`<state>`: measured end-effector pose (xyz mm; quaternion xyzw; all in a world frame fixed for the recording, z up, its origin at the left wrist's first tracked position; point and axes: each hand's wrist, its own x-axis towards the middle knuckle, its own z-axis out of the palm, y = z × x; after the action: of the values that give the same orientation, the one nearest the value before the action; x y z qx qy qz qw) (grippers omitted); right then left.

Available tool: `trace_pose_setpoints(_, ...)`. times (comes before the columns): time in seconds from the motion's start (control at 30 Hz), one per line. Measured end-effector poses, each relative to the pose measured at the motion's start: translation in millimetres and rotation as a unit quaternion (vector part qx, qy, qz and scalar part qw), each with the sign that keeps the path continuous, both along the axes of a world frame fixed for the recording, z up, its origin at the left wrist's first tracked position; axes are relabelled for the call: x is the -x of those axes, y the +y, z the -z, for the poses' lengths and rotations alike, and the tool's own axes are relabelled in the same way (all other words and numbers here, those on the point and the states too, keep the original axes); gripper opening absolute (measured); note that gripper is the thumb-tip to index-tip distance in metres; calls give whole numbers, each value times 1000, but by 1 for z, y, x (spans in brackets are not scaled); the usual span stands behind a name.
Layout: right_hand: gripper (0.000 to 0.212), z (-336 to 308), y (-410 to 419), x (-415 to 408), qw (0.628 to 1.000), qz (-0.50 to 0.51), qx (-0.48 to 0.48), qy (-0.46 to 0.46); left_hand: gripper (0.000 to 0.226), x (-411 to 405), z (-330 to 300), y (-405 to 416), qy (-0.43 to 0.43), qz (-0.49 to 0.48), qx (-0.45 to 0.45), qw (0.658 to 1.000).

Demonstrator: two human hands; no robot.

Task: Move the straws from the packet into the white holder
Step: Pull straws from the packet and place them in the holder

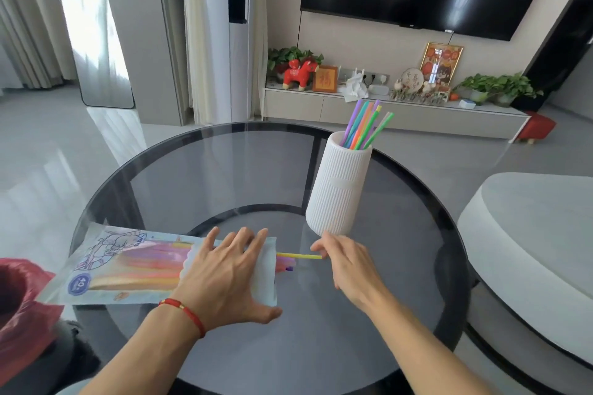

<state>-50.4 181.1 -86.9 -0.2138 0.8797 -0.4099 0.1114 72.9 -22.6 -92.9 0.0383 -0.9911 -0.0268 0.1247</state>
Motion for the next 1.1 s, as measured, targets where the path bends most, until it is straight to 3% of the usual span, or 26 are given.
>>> trace_pose_setpoints(0.13,36,11,-23,-16,993,4,78,-91,82,1,-4,7,46,3,-10,999)
trace_pose_setpoints(0.2,30,13,-29,-23,981,-2,132,-146,75,2,-6,13,68,3,1,998)
trace_pose_setpoints(0.3,24,13,-32,-33,970,-32,176,-166,82,2,-7,17,92,13,24,995)
trace_pose_setpoints(0.5,3,9,-20,-27,963,22,224,-148,93,-5,-11,15,60,-29,36,997)
trace_pose_setpoints(0.7,12,-1,3,-7,978,21,200,-60,129,-14,-9,0,-41,-38,33,998)
trace_pose_setpoints(0.77,12,0,6,-5,982,13,185,-41,115,-12,-10,6,-44,-28,8,999)
trace_pose_setpoints(0.9,11,-2,8,-4,984,2,170,-48,64,-4,-8,16,-6,-2,-22,1000)
trace_pose_setpoints(1.1,5,-23,37,12,949,-6,288,-131,38,-1,-3,10,20,-21,-49,998)
